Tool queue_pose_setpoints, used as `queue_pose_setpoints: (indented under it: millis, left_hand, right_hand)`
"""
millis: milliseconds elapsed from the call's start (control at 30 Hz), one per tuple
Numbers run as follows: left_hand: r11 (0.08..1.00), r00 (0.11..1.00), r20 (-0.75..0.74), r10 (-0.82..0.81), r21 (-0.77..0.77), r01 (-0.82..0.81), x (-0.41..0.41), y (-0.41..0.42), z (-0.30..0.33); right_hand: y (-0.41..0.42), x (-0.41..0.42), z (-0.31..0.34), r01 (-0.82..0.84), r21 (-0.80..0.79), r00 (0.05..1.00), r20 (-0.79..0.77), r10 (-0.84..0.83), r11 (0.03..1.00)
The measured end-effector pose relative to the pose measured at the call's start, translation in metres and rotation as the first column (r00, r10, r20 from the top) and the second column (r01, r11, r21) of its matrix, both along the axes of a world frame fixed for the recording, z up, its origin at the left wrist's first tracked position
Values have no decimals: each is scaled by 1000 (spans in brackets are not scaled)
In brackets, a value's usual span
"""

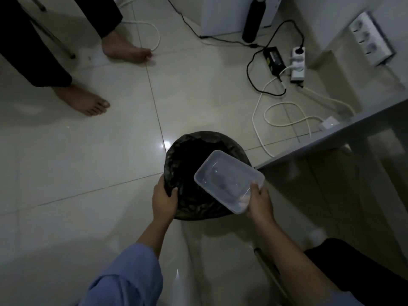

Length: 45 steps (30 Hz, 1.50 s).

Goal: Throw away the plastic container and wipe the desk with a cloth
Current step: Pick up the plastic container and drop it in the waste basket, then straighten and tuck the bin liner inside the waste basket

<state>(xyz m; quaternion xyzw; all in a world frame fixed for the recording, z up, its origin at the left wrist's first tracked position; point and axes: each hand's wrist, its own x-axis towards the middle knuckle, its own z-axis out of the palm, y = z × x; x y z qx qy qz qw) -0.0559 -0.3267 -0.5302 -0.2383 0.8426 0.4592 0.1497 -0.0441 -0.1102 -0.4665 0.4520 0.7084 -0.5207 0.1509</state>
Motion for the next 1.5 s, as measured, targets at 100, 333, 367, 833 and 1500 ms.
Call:
queue_pose_setpoints:
  millis: [100, 333, 367, 833, 1500]
  left_hand:
    - [999, 997, -59, 45, -12, -46, 1, 7, 5]
    - [993, 995, -34, -95, -69, 92, 12, 15, 8]
    - [992, 994, -27, -110, -70, 107, 15, 15, 7]
    - [988, 977, 184, 109, 84, -126, 19, 7, -21]
    - [704, 713, 547, 440, 283, -651, 26, -11, -1]
  right_hand:
    - [-5, 4, -4, -2, -72, 999, 41, 5, 997]
    - [-15, 10, -2, -164, 42, 983, 95, 159, 986]
    - [-16, 9, 1, -169, 55, 982, 91, 164, 984]
    - [35, 35, -45, 29, 188, 937, 337, -92, 982]
    - [48, 36, -29, 452, 50, 856, 255, -449, 891]
